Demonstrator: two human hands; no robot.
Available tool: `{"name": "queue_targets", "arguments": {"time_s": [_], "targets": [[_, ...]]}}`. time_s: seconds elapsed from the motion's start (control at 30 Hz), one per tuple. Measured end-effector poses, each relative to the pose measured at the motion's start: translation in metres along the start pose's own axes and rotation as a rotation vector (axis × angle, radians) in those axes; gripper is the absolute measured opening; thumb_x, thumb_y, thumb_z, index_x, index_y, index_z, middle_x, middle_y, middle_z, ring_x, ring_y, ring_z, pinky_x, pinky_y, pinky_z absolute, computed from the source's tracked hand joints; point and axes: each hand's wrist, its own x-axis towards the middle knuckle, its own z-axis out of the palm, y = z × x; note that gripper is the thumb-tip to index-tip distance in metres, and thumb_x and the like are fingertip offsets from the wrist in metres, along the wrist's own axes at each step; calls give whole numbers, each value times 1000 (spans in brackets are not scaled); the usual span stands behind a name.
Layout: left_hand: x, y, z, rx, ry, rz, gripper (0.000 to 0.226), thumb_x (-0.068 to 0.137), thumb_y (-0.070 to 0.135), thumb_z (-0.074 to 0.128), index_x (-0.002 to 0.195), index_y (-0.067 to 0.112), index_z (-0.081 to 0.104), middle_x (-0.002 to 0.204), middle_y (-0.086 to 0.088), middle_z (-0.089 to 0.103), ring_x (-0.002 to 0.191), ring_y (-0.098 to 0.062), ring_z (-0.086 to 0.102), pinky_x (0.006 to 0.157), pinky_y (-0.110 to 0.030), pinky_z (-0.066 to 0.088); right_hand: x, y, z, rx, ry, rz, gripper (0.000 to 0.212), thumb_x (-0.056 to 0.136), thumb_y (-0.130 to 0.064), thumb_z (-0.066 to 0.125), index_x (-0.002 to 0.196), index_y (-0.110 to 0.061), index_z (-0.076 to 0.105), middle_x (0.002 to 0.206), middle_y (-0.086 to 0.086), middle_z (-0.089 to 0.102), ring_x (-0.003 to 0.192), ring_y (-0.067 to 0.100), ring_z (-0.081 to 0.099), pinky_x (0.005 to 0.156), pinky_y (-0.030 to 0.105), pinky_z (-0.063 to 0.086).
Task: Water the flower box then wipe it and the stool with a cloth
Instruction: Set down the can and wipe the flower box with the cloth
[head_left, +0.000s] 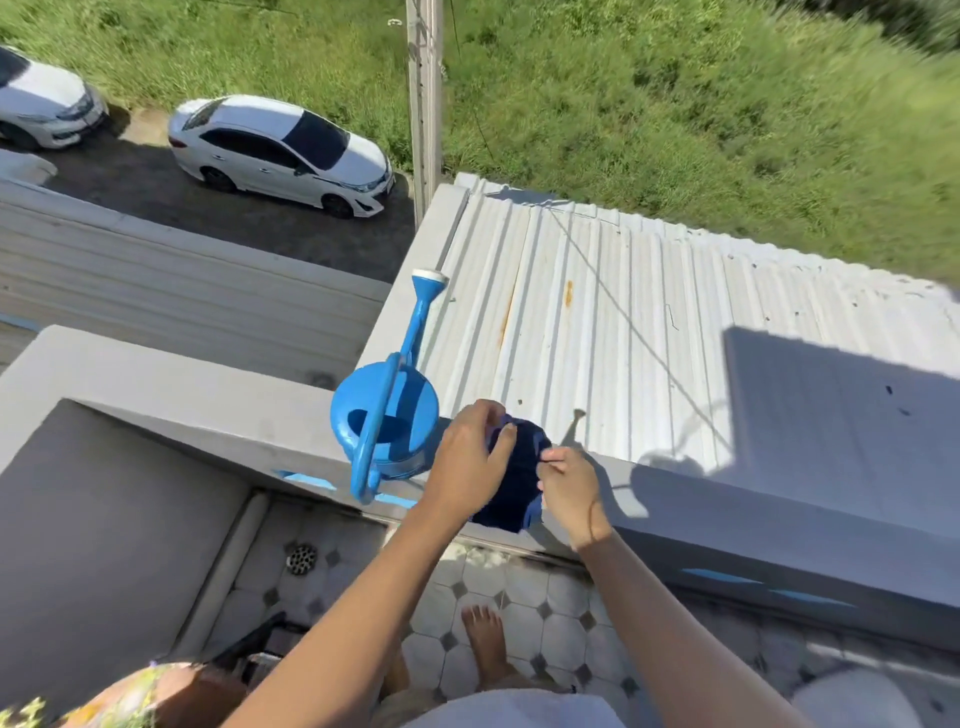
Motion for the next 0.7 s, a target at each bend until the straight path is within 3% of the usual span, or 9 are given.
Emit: {"name": "queue_targets", "arguments": {"time_s": [0.07, 0.13, 0.23, 0.37, 0.47, 0.6, 0.7], "targets": [[-4, -30, 27, 158, -98, -222, 36, 95, 32, 56, 121, 7, 54, 115, -12, 59, 112, -29, 53, 93, -37, 41, 3, 15, -1, -22, -3, 11, 14, 91, -1, 56, 101, -8, 63, 92, 11, 67, 78, 24, 62, 71, 34, 50], [-11, -48, 45, 211, -113, -350, 46, 93, 35, 59, 124, 2, 51, 120, -19, 57, 114, -35, 51, 93, -39, 39, 7, 27, -5, -32, -15, 21, 18, 89, -2, 55, 106, -3, 63, 90, 12, 67, 76, 25, 61, 68, 34, 50], [-13, -53, 56, 75, -38, -435, 52, 87, 33, 69, 124, 1, 51, 118, -18, 60, 110, -34, 57, 89, -37, 45, 13, 35, -14, -94, -28, 23, 15, 89, -6, 56, 101, -12, 62, 96, 7, 68, 85, 26, 65, 76, 41, 57], [-4, -53, 59, -107, -18, -636, 45, 81, 31, 78, 110, -1, 64, 106, -16, 70, 98, -33, 65, 80, -34, 50, 11, 36, -21, -113, -68, 23, 13, 89, -8, 57, 97, -19, 58, 102, 7, 68, 94, 30, 66, 83, 48, 57], [1, -53, 57, -194, -92, -658, 29, 82, 28, 76, 93, 1, 71, 89, -12, 71, 84, -31, 65, 73, -37, 53, 11, 37, -27, -119, -103, 6, 14, 89, -10, 58, 100, -19, 58, 106, 7, 68, 96, 31, 65, 85, 49, 57], [-8, -36, 42, -275, -157, -572, 24, 89, 28, 67, 87, 5, 69, 86, -13, 70, 71, -24, 63, 50, -26, 48, 12, 36, -24, -127, -143, 13, 20, 91, -16, 61, 110, -11, 61, 108, 9, 68, 99, 30, 66, 88, 50, 55], [-28, -20, 28, -348, -123, -511, 20, 94, 28, 61, 90, 10, 69, 87, -9, 71, 77, -21, 63, 62, -26, 48, 7, 32, -15, -150, -192, 14, 34, 91, -30, 62, 118, -9, 62, 100, 8, 69, 88, 25, 63, 84, 43, 55]]}}
